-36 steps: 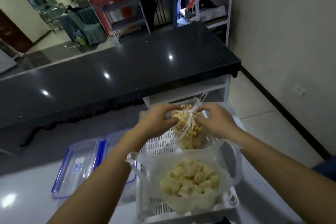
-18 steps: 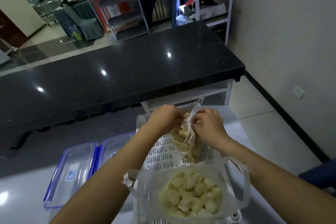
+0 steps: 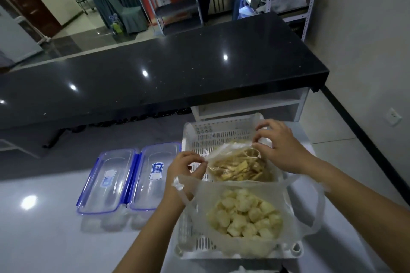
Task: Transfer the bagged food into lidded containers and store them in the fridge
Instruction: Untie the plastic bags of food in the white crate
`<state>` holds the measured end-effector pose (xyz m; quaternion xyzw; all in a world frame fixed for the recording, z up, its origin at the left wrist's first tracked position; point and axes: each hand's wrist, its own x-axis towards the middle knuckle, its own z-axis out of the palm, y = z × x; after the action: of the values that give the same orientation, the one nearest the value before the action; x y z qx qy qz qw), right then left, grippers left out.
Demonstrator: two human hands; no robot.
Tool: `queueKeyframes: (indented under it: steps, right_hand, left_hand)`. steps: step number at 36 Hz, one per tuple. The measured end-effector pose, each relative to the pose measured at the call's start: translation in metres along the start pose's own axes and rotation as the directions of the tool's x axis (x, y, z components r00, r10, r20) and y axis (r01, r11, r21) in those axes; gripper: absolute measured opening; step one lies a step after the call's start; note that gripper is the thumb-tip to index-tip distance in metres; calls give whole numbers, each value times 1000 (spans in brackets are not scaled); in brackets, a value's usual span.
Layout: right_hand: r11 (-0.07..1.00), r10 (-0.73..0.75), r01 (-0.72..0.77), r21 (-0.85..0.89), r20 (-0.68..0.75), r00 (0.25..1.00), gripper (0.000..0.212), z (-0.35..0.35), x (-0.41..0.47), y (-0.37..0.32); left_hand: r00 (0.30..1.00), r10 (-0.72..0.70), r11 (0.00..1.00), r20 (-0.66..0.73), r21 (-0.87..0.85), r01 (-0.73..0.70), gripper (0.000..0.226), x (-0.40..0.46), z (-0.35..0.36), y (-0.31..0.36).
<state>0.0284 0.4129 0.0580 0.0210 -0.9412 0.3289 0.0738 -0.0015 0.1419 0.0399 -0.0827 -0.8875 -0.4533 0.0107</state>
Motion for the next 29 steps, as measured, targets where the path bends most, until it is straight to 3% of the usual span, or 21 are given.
queueKeyframes:
  steps: [6, 11, 14, 17, 22, 29]
  right_hand:
    - [996, -84, 83, 24, 51, 995, 11, 2, 5, -13]
    - [989, -84, 98, -113, 129, 988, 12, 3, 14, -20]
    - [986, -84, 104, -133, 150, 985, 14, 3, 16, -19]
    - [982, -89, 115, -151, 166, 982, 16, -3, 14, -18]
    - [984, -90, 103, -147, 94, 992, 14, -19, 5, -10]
    - [986, -62, 75, -150, 88, 994, 13, -15, -3, -13]
  left_hand:
    - [966, 132, 991, 222, 3, -136, 49, 10, -10, 25]
    - [900, 135, 965, 415, 150, -214, 51, 29, -1, 65]
    - [875, 134, 922, 466, 266, -283, 40, 36, 7, 80]
    - [891, 194, 901, 411, 284, -327, 22, 39, 9, 89]
    - [942, 321, 930, 96, 154, -333, 15, 34, -4, 88]
    - [981, 182, 956, -62, -224, -191, 30, 20, -19, 77]
